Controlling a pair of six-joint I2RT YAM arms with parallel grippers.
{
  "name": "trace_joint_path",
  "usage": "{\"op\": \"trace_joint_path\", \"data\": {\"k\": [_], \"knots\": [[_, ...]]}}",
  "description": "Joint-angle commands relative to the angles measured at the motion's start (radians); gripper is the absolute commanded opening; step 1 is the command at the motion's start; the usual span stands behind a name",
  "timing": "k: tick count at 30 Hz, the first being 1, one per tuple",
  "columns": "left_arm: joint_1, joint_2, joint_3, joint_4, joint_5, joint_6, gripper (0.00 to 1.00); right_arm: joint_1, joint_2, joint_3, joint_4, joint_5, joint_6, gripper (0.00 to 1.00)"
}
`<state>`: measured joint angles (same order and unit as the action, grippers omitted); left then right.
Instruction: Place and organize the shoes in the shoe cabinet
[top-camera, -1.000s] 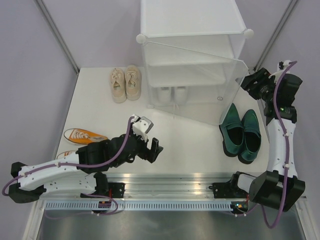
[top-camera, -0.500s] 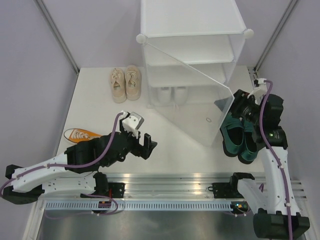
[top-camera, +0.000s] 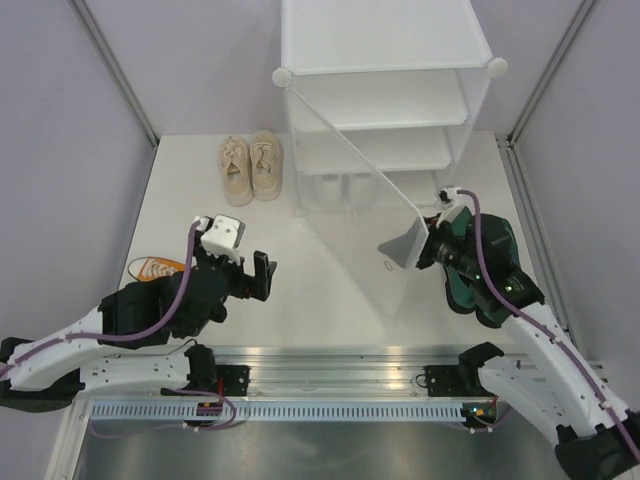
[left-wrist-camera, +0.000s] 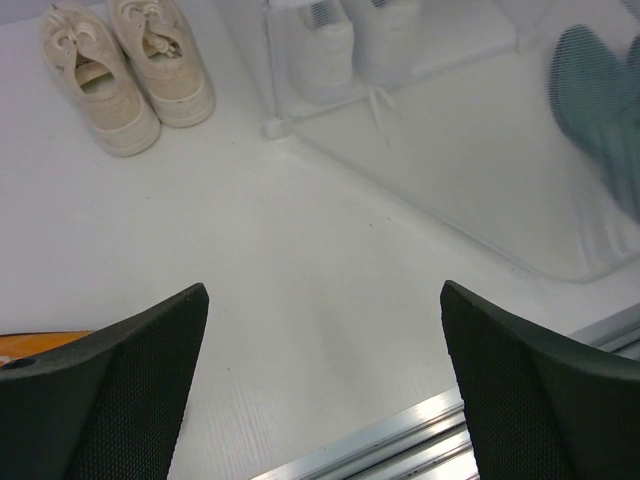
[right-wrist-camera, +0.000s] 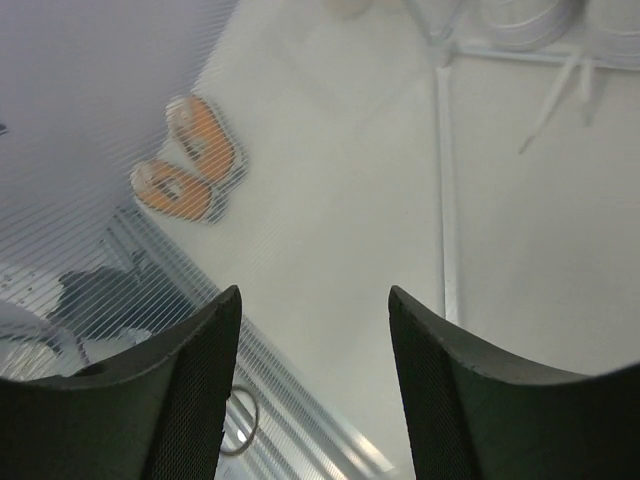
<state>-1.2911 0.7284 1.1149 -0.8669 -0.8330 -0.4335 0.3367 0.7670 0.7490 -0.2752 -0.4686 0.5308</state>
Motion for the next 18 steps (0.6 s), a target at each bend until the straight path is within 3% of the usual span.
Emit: {"op": "trace_joint_path", "data": {"k": [1,3,7,11,13,18], "knots": [[0.001,0.035,0.019,-0.058,-0.095,-0.027,1.00,0.247,0.124,0.062,0.139,0.238,-0.012,0.65],[0.001,0.042,0.010,-0.070,-0.132,-0.042,1.00,0.420,0.242,0.093,0.185,0.321,-0.031,0.65],[0.006,0.032,0.013,-0.173,-0.225,-0.143,1.00,0.545,0.417,0.185,0.225,0.401,-0.032,0.66],[0.006,-0.018,0.007,-0.271,-0.261,-0.231,1.00,0.504,0.378,0.148,0.199,0.452,-0.057,0.67],[0.006,-0.064,-0.016,-0.291,-0.282,-0.276,1.00,0.417,0.302,0.115,0.179,0.433,-0.055,0.68],[0.006,-0.158,-0.090,-0.221,-0.272,-0.266,1.00,0.292,0.236,0.164,-0.172,0.724,-0.055,0.68]]}}
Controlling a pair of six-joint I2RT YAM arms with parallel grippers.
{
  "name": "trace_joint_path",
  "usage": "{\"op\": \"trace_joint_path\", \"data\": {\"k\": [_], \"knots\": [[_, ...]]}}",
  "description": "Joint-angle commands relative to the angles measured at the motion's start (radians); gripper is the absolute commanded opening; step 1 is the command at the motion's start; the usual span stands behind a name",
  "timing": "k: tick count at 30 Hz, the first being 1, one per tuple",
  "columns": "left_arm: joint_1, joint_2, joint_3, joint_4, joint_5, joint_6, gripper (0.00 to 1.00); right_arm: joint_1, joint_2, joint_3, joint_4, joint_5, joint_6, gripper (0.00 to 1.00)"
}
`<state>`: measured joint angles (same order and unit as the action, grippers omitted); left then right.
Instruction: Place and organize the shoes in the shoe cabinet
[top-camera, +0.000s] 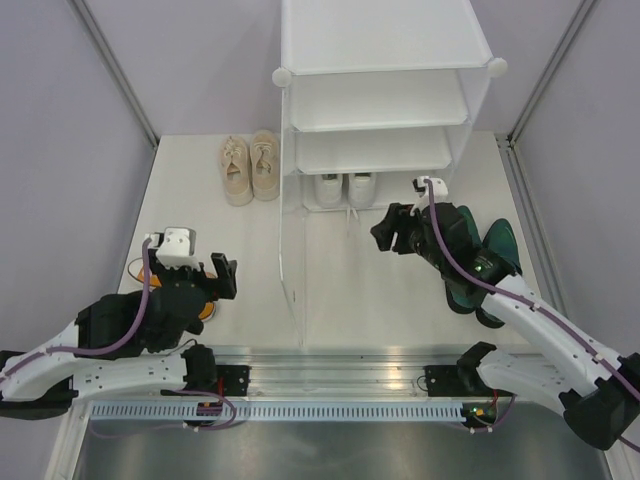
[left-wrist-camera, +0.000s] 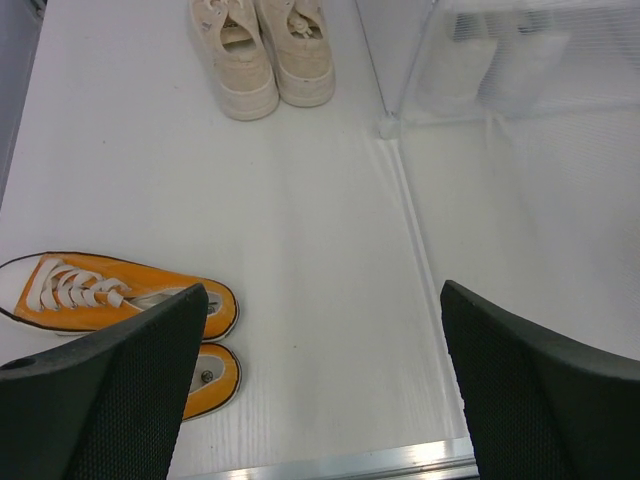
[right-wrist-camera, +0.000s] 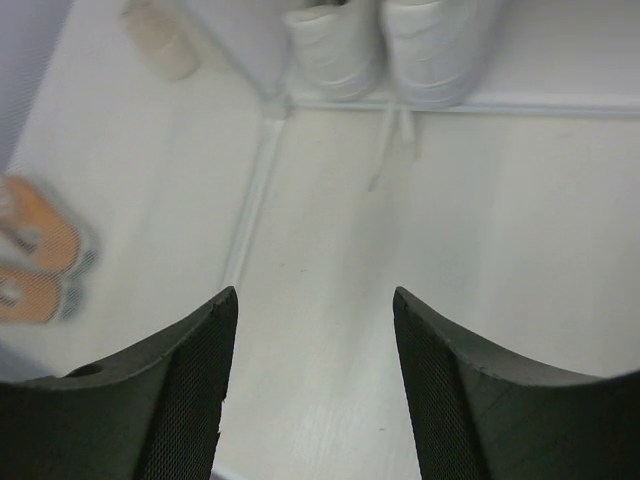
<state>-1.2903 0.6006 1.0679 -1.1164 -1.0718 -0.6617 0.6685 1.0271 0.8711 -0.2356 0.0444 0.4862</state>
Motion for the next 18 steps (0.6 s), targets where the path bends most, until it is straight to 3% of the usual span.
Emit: {"op": "trace_joint_path", "data": {"k": [1,4,9,18], "knots": [[0.005,-0.044,-0.058,0.055,-0.019,-0.010,1.00,-0.044,-0.022,0.063,-0.266,0.354,-0.002,0.68],[0.005,-0.006,-0.094,0.118,0.012,0.048,1.00,-0.043,-0.021,0.077,-0.424,0.529,0.060,0.69],[0.009,0.092,-0.071,0.138,0.058,0.095,1.00,-0.044,-0.053,0.017,-0.556,0.673,0.159,0.70],[0.051,0.176,-0.135,0.198,0.160,0.126,1.00,-0.127,-0.029,-0.083,-0.568,0.715,0.224,0.72]]}}
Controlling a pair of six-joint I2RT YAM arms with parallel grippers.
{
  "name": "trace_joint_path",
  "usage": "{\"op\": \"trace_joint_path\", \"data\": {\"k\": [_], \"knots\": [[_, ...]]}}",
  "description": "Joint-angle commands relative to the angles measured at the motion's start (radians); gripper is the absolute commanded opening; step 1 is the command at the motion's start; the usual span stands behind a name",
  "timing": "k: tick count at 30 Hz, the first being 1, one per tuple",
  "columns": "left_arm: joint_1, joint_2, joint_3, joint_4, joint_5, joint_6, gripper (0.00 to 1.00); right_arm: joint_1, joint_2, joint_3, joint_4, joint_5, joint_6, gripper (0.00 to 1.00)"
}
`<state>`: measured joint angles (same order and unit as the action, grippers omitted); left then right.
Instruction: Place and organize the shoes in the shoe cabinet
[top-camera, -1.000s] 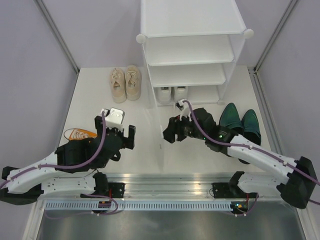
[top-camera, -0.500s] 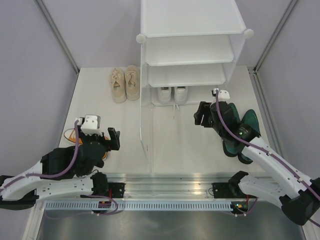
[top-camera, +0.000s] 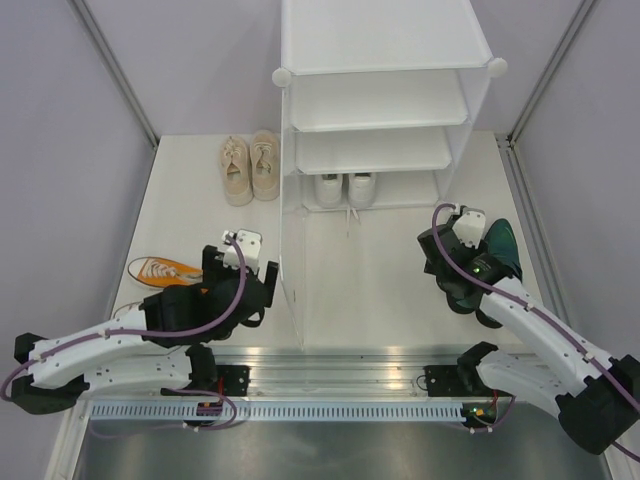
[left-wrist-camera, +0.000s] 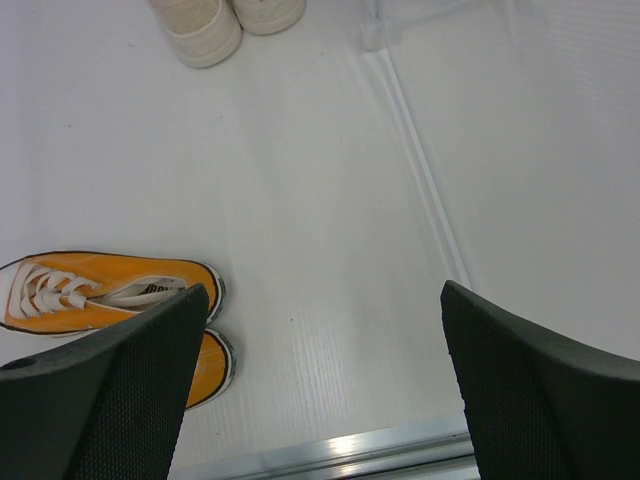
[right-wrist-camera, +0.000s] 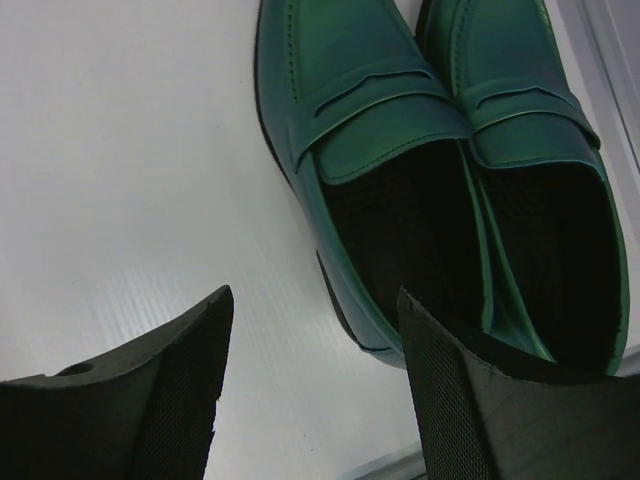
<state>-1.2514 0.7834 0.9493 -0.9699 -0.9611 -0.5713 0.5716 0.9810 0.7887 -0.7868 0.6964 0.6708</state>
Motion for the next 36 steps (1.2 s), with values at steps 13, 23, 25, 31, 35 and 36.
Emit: {"op": "trace_joint_path", "data": {"k": [13,23,25,31,35,36], "knots": [[0.015,-0.108,-0.027,0.082,0.044,0.080,1.00,-0.213,0.257,-0.141,0.371,-0.254,-0.102,0.60],[0.015,-0.144,-0.027,0.091,0.042,0.091,1.00,-0.211,0.148,-0.123,0.328,-0.379,-0.146,0.01],[0.015,-0.142,-0.027,0.092,0.042,0.093,1.00,-0.210,0.102,-0.103,0.298,-0.417,-0.163,0.01],[0.015,-0.141,-0.027,0.094,0.042,0.096,1.00,-0.185,-0.025,-0.074,0.343,-0.571,-0.206,0.01],[0.015,-0.138,-0.027,0.094,0.039,0.097,1.00,-0.168,0.024,-0.071,0.392,-0.587,-0.241,0.01],[0.015,-0.139,-0.027,0.094,0.039,0.099,1.00,-0.167,0.036,-0.068,0.411,-0.592,-0.244,0.01]]}}
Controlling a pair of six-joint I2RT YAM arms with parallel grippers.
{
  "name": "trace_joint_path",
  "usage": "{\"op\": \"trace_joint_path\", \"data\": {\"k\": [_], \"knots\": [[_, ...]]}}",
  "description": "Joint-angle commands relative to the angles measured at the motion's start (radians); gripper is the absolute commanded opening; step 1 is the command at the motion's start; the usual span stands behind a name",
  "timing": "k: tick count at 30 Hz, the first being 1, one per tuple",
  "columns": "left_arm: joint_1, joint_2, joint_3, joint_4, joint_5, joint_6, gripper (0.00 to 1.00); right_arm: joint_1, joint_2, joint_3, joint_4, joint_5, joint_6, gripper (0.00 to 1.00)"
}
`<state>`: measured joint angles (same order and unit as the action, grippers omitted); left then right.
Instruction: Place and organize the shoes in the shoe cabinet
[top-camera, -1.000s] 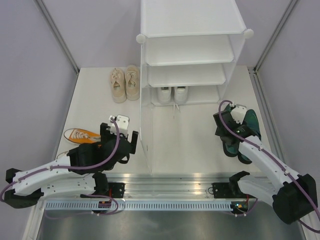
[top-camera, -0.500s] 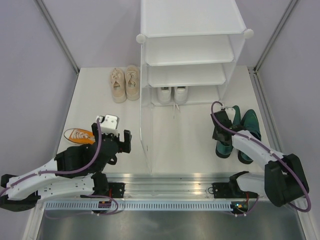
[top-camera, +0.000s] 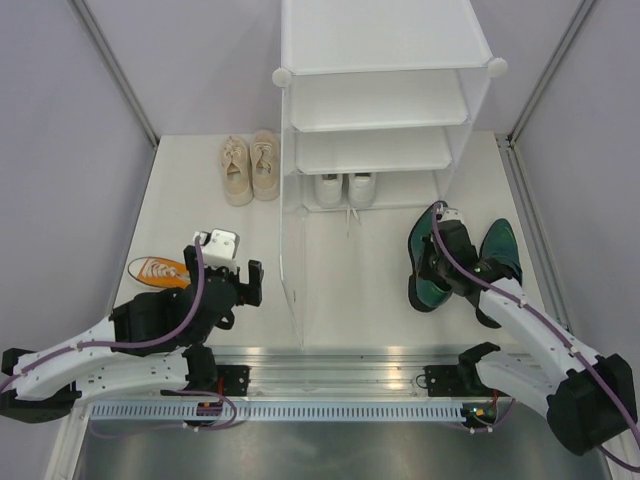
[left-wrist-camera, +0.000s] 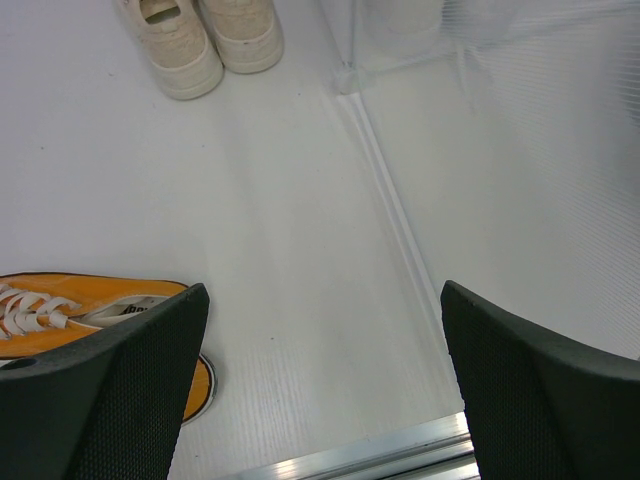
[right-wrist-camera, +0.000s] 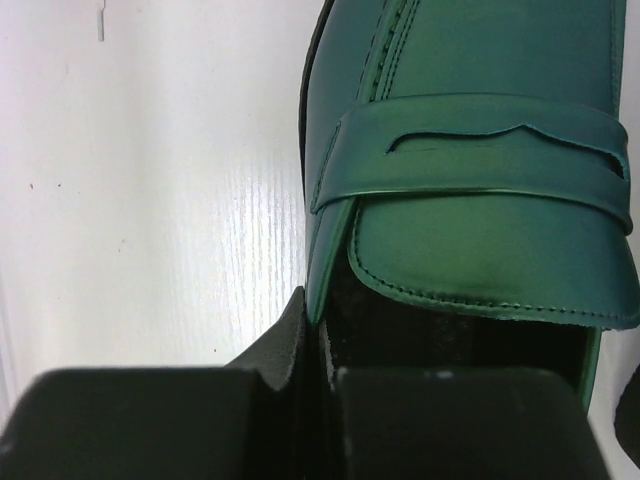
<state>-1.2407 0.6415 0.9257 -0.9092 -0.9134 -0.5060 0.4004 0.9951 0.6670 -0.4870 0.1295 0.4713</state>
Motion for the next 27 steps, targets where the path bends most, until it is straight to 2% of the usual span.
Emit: {"op": "trace_joint_path", "data": {"k": [1,7,14,19,24,27], "knots": [[0.004,0.003,-0.004,0.033,-0.010,0.032,1.00,0.005,0.051,0.069,0.146,-0.018,-0.049,0.01],[0.004,-0.009,-0.004,0.033,-0.010,0.034,1.00,0.018,0.203,0.163,0.277,0.015,-0.121,0.01],[0.004,-0.023,-0.007,0.033,-0.019,0.030,1.00,0.020,0.381,0.319,0.324,0.084,-0.221,0.01],[0.004,-0.023,-0.008,0.036,-0.018,0.032,1.00,0.020,0.490,0.359,0.326,0.156,-0.257,0.01],[0.004,-0.022,-0.013,0.043,-0.018,0.037,1.00,0.020,0.566,0.345,0.372,0.144,-0.264,0.01],[0.004,-0.020,-0.014,0.047,-0.018,0.040,1.00,0.020,0.597,0.355,0.369,0.130,-0.263,0.09]]}}
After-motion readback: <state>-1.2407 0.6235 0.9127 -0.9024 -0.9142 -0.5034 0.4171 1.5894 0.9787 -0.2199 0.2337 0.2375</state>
